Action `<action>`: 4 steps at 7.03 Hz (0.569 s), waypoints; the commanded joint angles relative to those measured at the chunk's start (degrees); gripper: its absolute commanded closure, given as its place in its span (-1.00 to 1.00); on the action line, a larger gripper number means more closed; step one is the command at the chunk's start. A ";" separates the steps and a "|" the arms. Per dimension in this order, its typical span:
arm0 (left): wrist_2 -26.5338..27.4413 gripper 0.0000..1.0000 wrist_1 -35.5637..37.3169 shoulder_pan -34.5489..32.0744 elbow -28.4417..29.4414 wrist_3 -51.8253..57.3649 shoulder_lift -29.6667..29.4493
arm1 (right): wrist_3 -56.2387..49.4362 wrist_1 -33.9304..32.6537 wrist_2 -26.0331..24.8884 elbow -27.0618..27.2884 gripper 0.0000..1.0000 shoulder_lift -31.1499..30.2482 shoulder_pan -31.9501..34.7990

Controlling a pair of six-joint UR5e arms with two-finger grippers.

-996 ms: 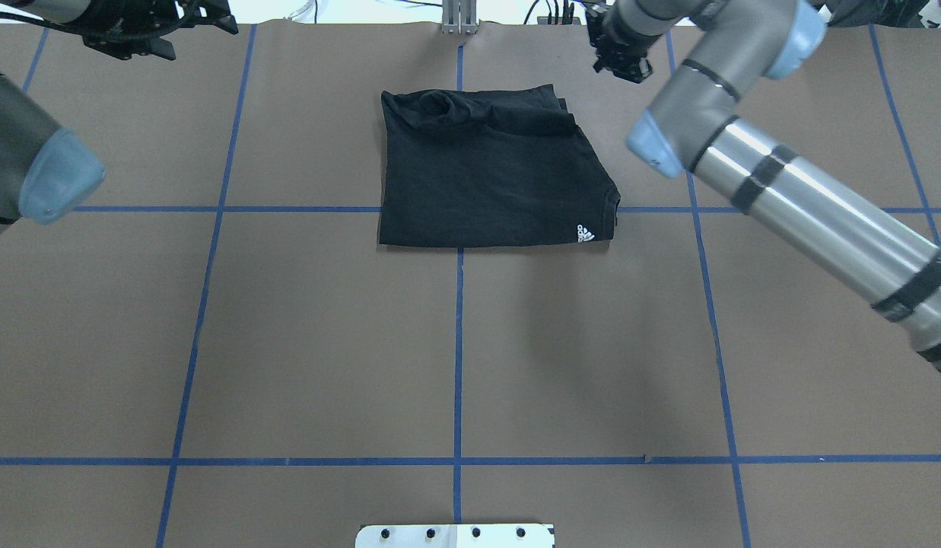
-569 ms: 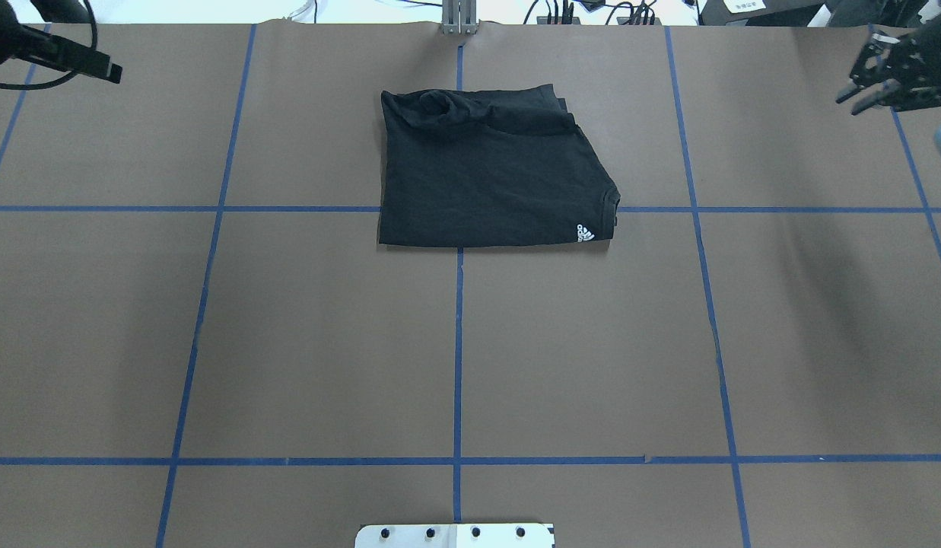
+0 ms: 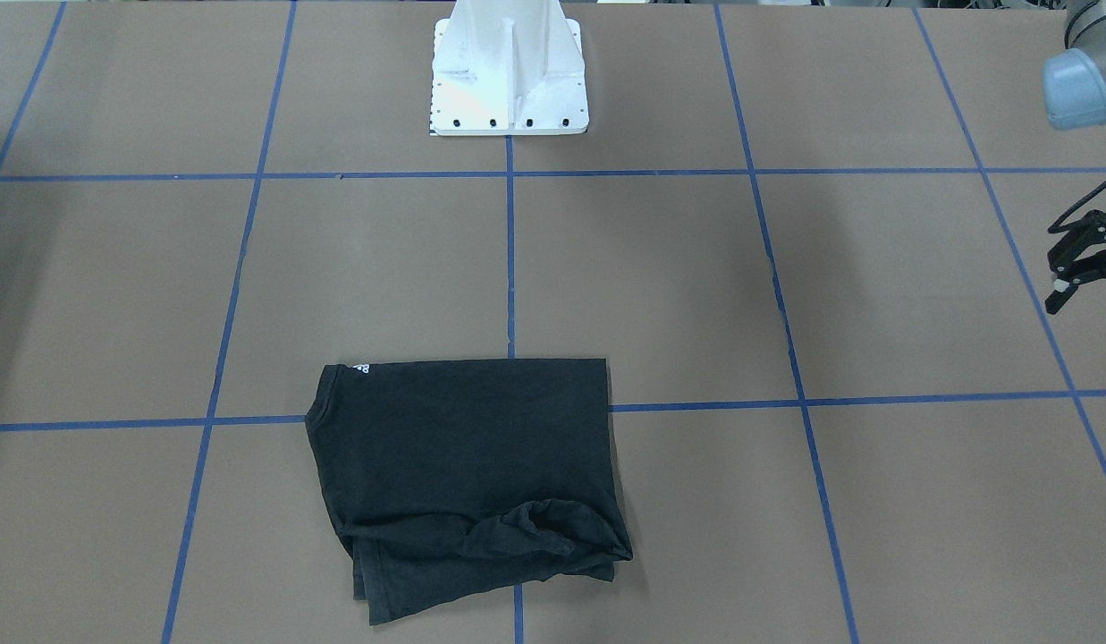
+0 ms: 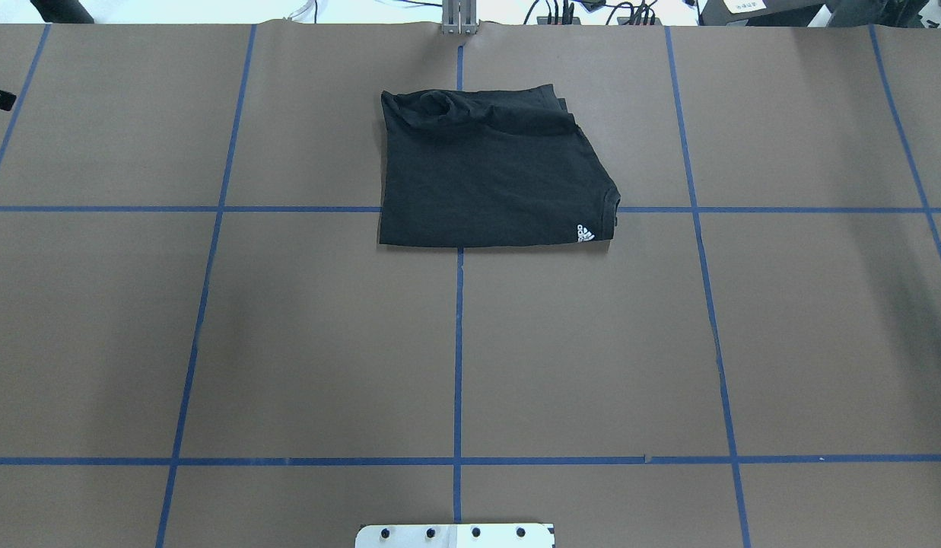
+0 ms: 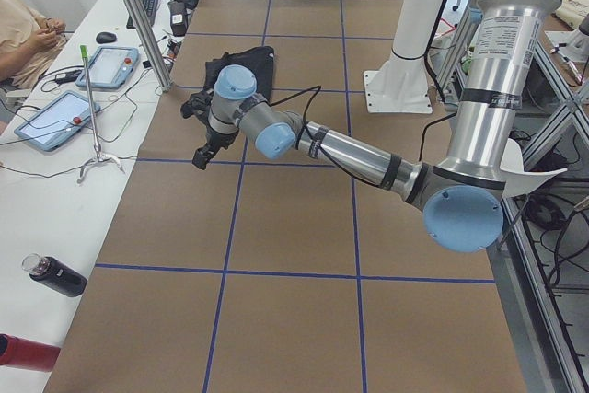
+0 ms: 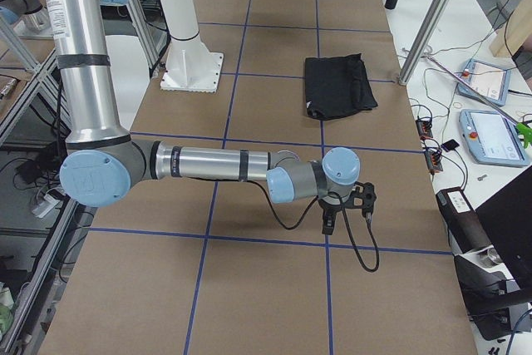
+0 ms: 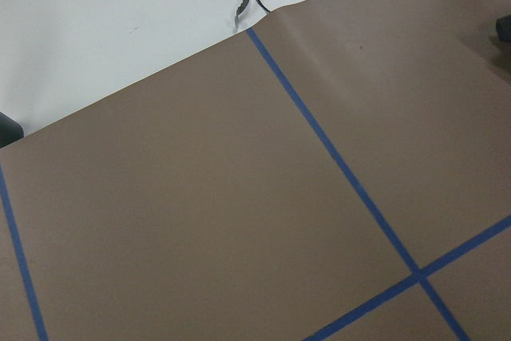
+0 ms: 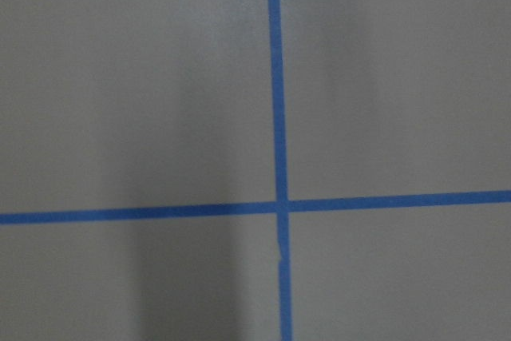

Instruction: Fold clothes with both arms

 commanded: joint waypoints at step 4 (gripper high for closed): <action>-7.59 -1.00 1.21 -9.38 7.76 13.25 6.95 | -9.67 -18.02 -0.80 15.29 -1.00 -5.94 3.58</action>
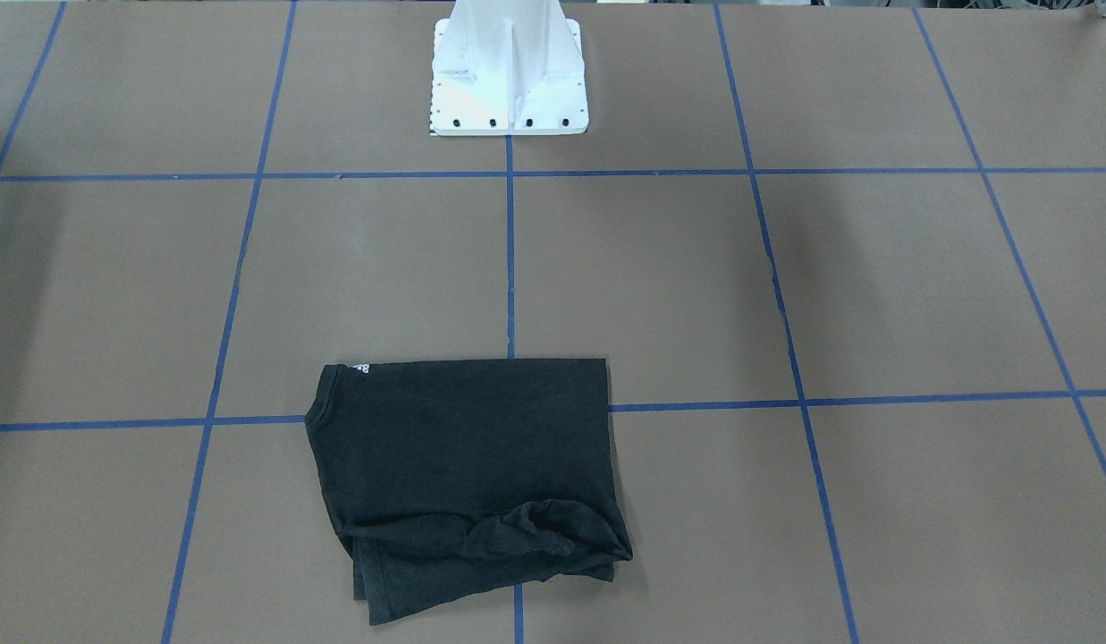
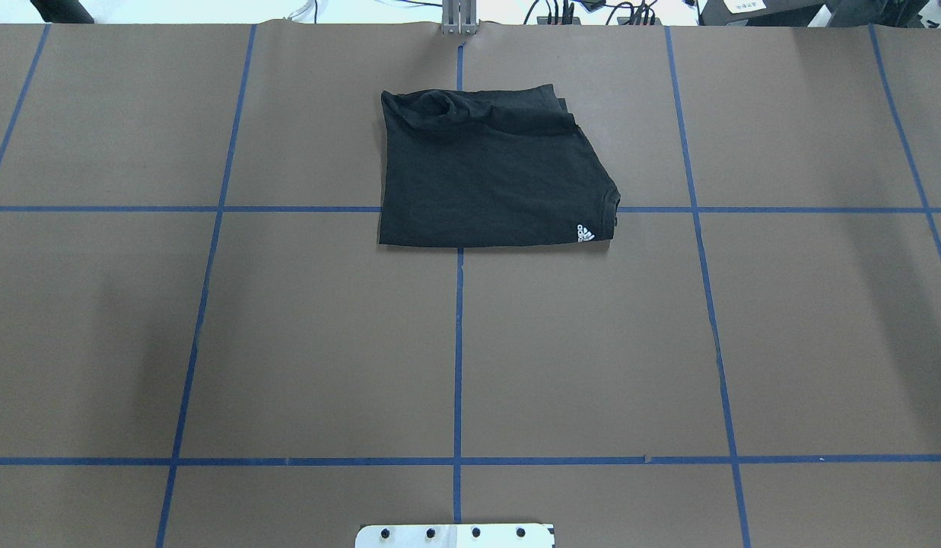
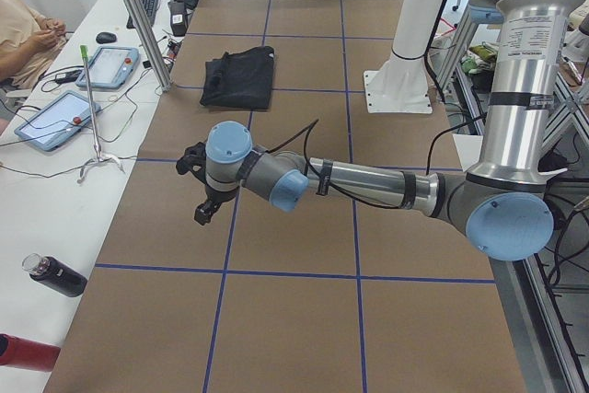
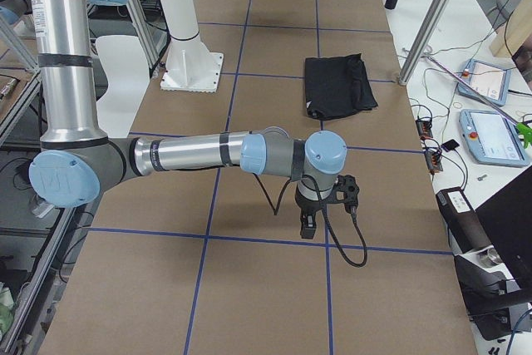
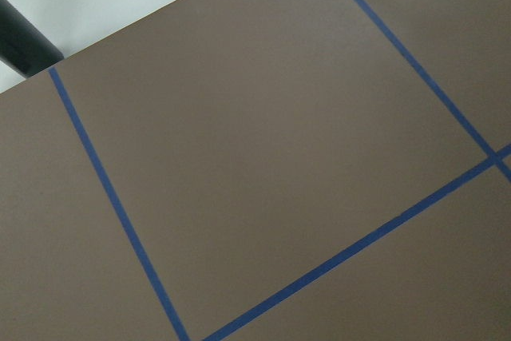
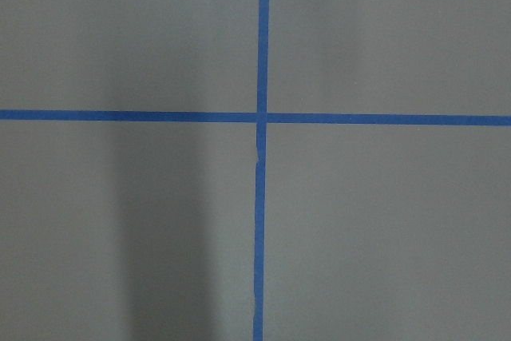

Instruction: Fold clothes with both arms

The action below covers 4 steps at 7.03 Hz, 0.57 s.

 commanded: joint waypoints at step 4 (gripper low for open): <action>-0.34 -1.00 -0.73 -0.23 -0.96 -0.71 1.92 | -0.19 -0.46 0.63 0.99 -1.00 -2.17 0.23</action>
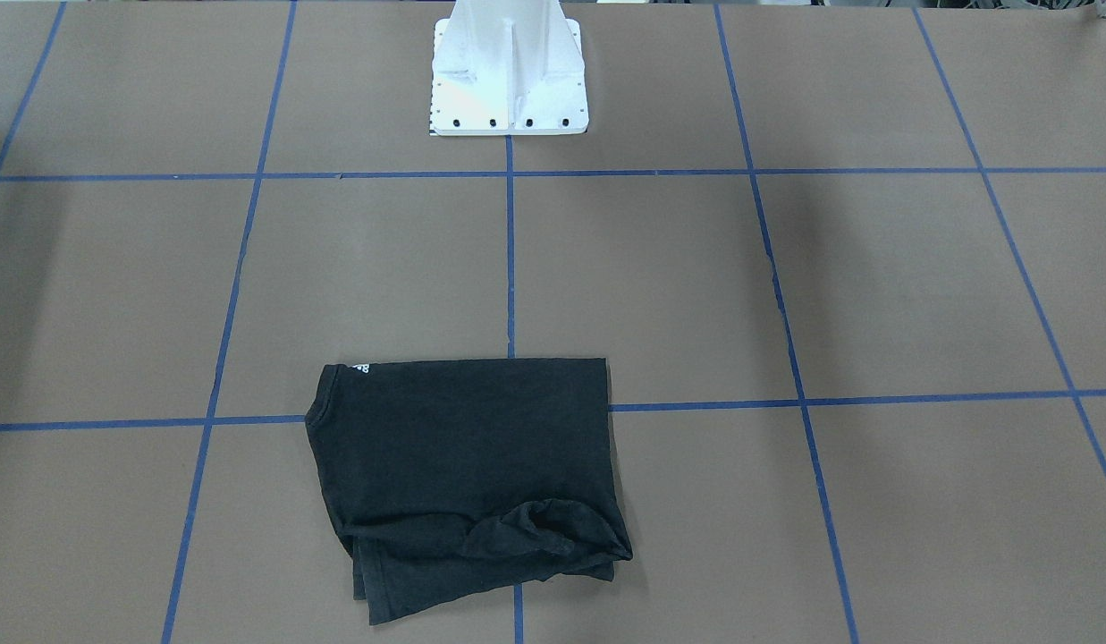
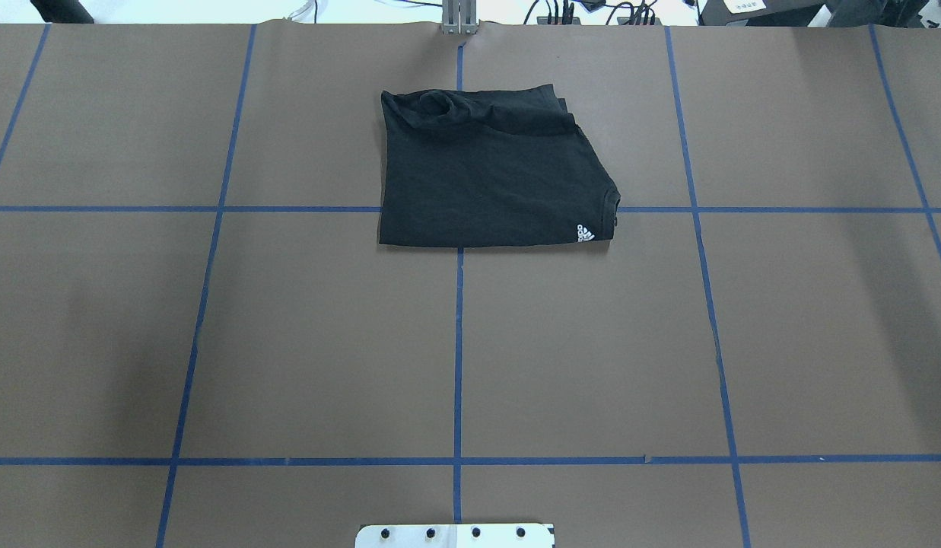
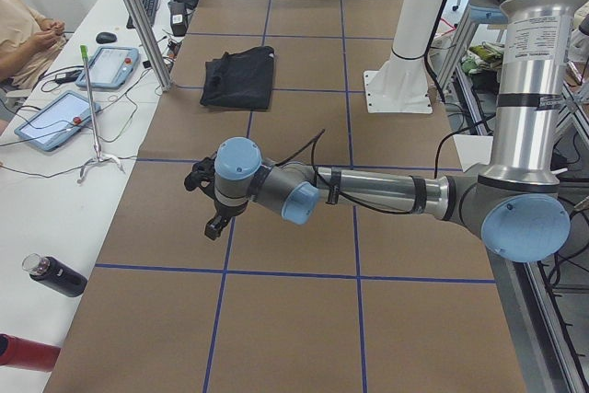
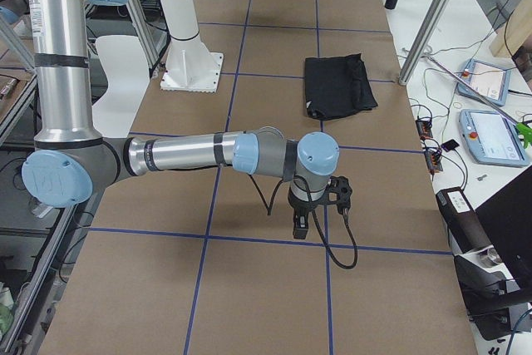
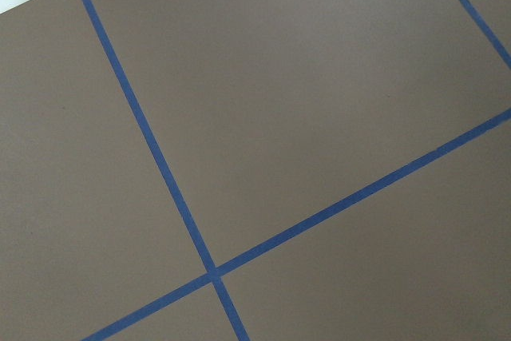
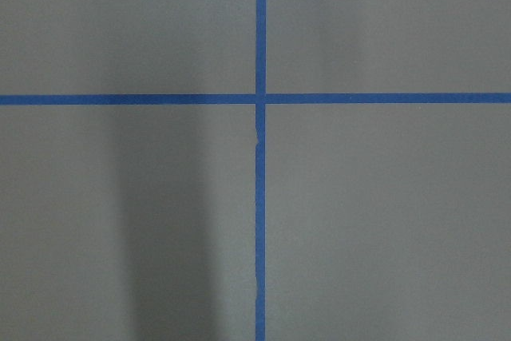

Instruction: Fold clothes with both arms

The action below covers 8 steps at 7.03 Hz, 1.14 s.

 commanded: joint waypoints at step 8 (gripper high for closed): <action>0.25 -1.00 -3.52 0.13 -2.43 -0.15 0.44 | 8.54 3.86 0.31 4.38 -1.00 -1.79 -0.43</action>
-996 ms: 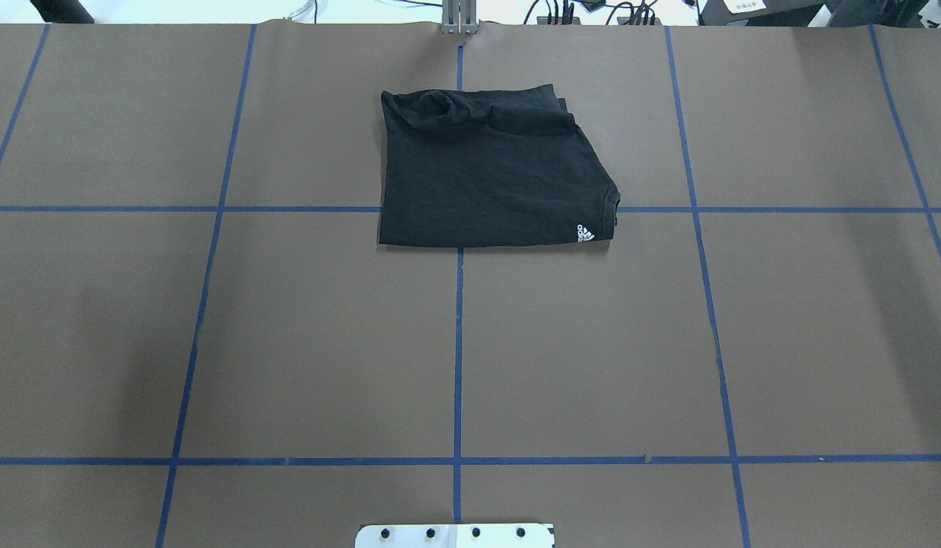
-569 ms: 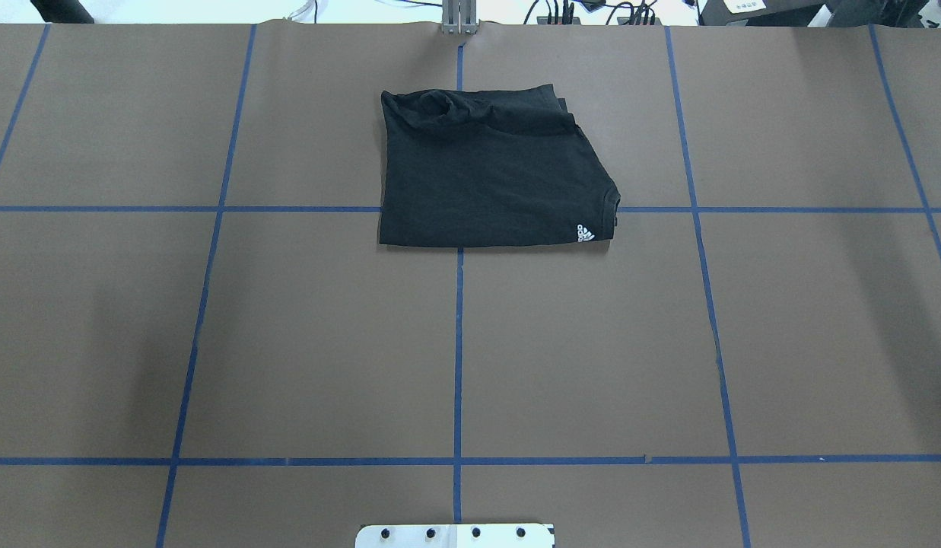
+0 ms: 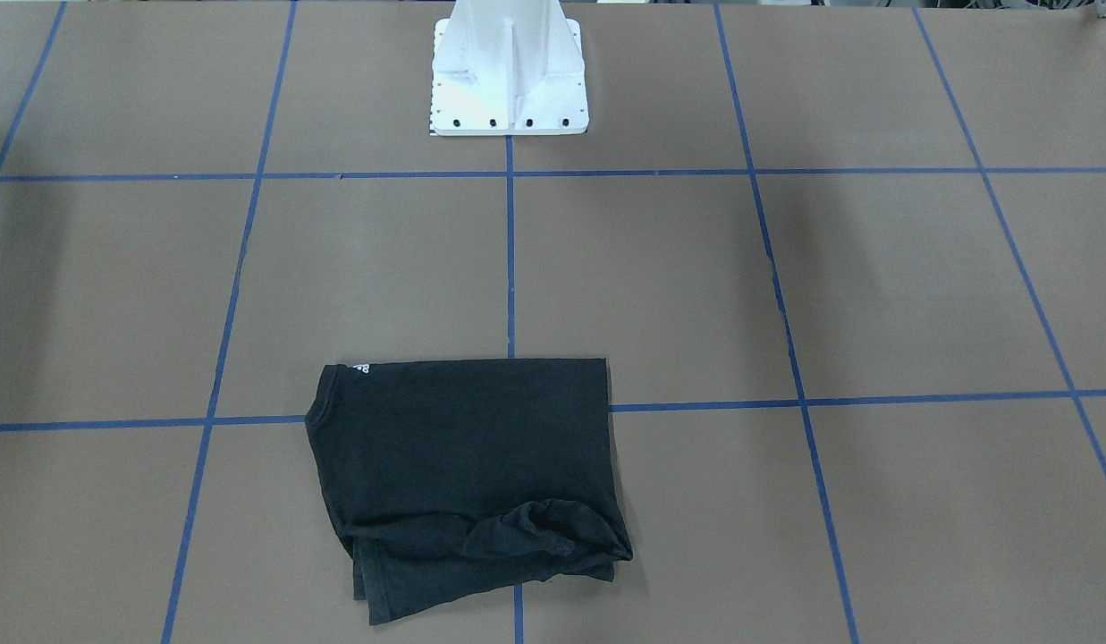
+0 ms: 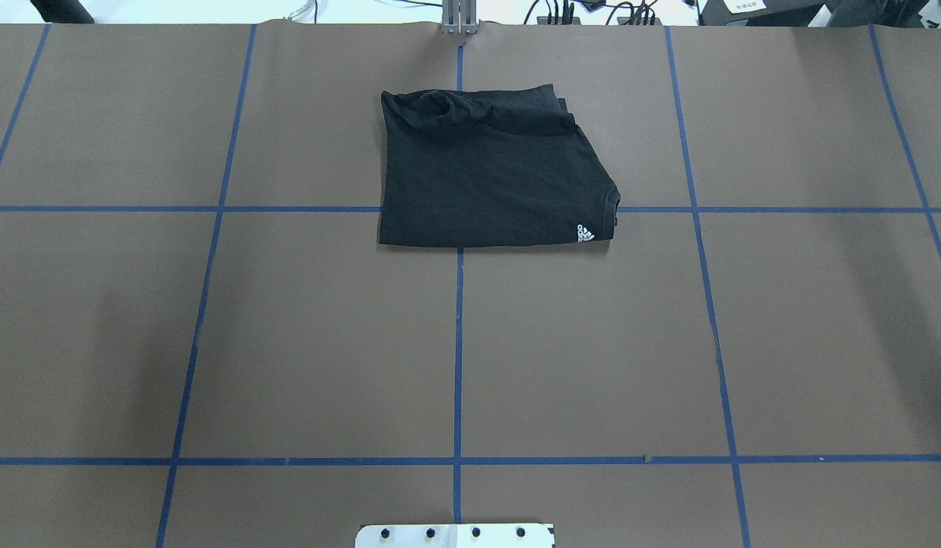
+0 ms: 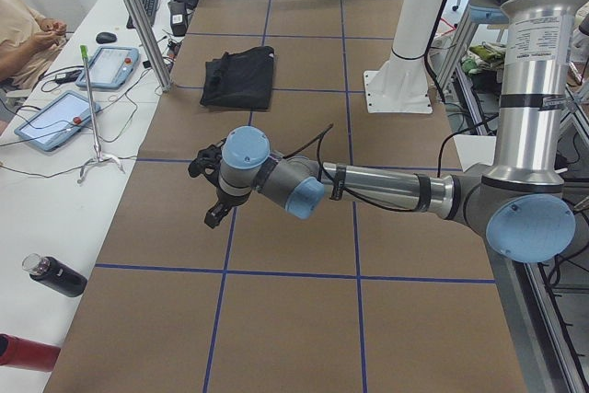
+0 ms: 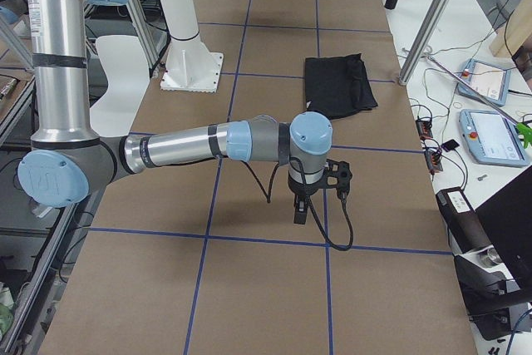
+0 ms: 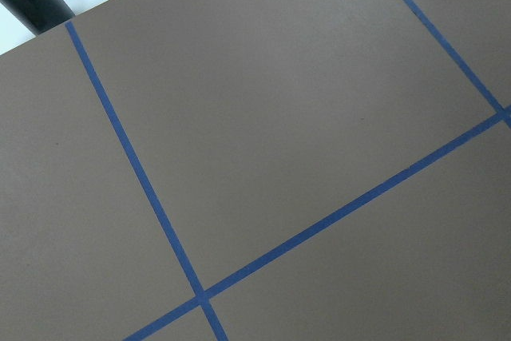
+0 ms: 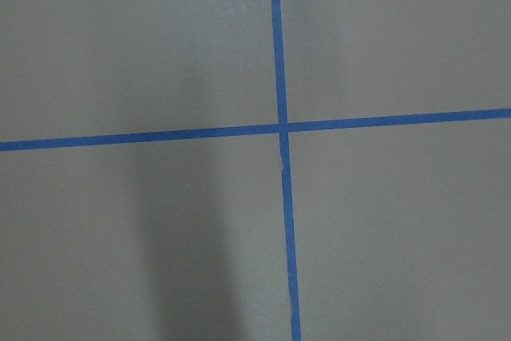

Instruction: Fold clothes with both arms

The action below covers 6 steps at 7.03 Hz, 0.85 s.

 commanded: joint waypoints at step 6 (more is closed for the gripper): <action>-0.08 -1.00 -0.37 -0.03 -0.63 -0.24 -0.65 | -0.45 0.52 0.40 1.45 -1.00 -2.26 -3.16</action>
